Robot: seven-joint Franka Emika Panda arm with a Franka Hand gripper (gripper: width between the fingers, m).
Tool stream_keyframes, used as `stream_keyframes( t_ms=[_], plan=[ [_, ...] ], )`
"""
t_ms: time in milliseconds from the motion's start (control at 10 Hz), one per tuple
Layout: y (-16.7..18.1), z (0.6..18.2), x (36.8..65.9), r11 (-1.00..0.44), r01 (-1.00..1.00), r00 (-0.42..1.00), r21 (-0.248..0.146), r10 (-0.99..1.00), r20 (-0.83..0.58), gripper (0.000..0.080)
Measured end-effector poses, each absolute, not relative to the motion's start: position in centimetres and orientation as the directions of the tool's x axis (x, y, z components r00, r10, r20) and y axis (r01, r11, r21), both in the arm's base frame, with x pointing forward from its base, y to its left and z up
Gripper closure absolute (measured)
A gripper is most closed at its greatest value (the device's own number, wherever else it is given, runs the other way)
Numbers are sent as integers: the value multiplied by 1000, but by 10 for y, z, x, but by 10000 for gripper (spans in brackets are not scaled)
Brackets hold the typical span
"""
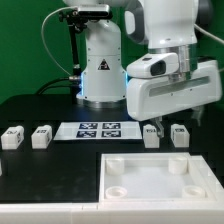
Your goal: Assemble one leg
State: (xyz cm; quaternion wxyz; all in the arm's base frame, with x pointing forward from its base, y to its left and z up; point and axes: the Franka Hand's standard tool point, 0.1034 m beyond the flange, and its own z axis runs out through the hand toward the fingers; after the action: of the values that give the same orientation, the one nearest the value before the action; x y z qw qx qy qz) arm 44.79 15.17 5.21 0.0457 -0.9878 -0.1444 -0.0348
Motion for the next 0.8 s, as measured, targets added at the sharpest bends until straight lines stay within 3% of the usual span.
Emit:
stream_keyframes(
  t_ms=[300,600,700,800],
  plan=[
    [165,59,439,-994,-56,998,-92,-57,8,151],
    [163,58,438,-996,-25,999,-81,-22,-31,151],
    [161,56,431,-998,-21,995,-66,-14,-98,151],
    [160,53,421,-998,-44,967,-42,-32,-254,151]
  ],
)
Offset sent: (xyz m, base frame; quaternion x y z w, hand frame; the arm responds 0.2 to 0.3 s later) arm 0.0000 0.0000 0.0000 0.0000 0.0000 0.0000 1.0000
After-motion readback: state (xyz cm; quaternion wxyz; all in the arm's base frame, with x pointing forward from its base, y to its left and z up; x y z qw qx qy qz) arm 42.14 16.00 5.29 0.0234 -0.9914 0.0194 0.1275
